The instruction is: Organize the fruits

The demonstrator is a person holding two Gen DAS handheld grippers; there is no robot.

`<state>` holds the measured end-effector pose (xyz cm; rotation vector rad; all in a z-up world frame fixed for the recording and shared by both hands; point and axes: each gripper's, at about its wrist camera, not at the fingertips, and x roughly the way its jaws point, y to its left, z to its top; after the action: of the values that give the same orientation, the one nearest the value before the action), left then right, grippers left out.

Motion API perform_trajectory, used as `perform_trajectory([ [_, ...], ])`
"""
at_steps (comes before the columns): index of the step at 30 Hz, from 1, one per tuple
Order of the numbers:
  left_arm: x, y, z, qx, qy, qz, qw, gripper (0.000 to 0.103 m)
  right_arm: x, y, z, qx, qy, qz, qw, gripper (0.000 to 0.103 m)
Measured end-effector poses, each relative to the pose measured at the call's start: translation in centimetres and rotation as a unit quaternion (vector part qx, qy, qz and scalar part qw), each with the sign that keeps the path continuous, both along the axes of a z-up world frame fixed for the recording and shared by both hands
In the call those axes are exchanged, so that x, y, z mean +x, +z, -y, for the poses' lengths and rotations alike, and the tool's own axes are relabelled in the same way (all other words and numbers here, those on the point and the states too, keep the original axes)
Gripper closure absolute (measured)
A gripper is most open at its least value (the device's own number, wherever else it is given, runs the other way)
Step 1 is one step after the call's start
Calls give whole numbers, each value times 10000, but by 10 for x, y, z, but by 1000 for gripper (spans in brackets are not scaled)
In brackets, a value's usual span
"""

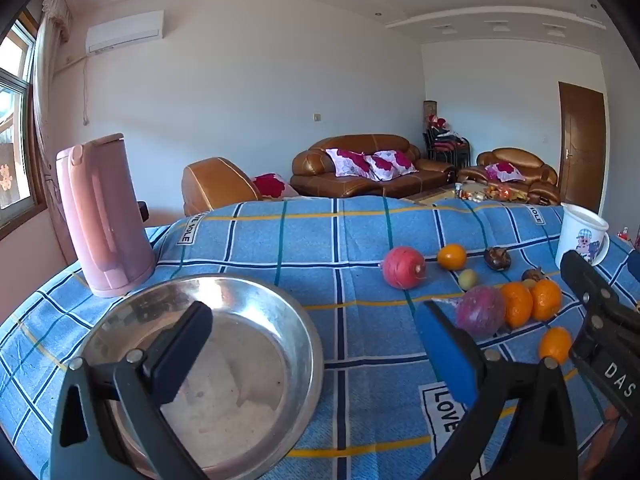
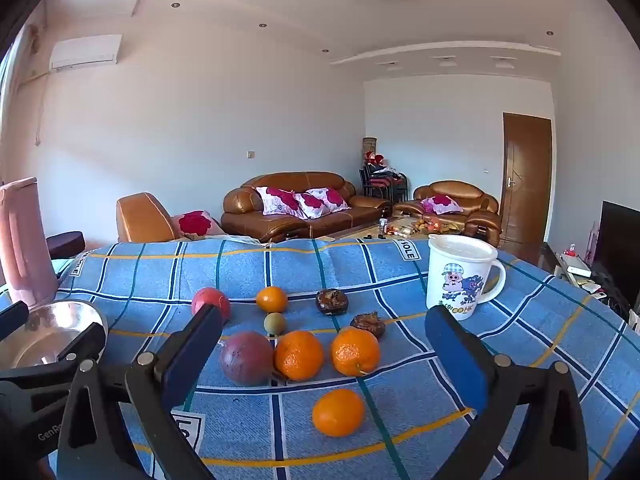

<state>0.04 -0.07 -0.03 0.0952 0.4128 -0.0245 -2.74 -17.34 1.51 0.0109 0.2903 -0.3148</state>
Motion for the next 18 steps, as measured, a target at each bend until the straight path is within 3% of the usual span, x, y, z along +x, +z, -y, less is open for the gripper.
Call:
perform_trajectory([
  [6,-4,-3,-4,-285,-53,-21,9996,0,0,-1,-2,58,28,41,10000,1],
  [18,-3,2,-7,-307,-59,-18,9995,0,-3,2,-4,-12,21,39,10000,1],
])
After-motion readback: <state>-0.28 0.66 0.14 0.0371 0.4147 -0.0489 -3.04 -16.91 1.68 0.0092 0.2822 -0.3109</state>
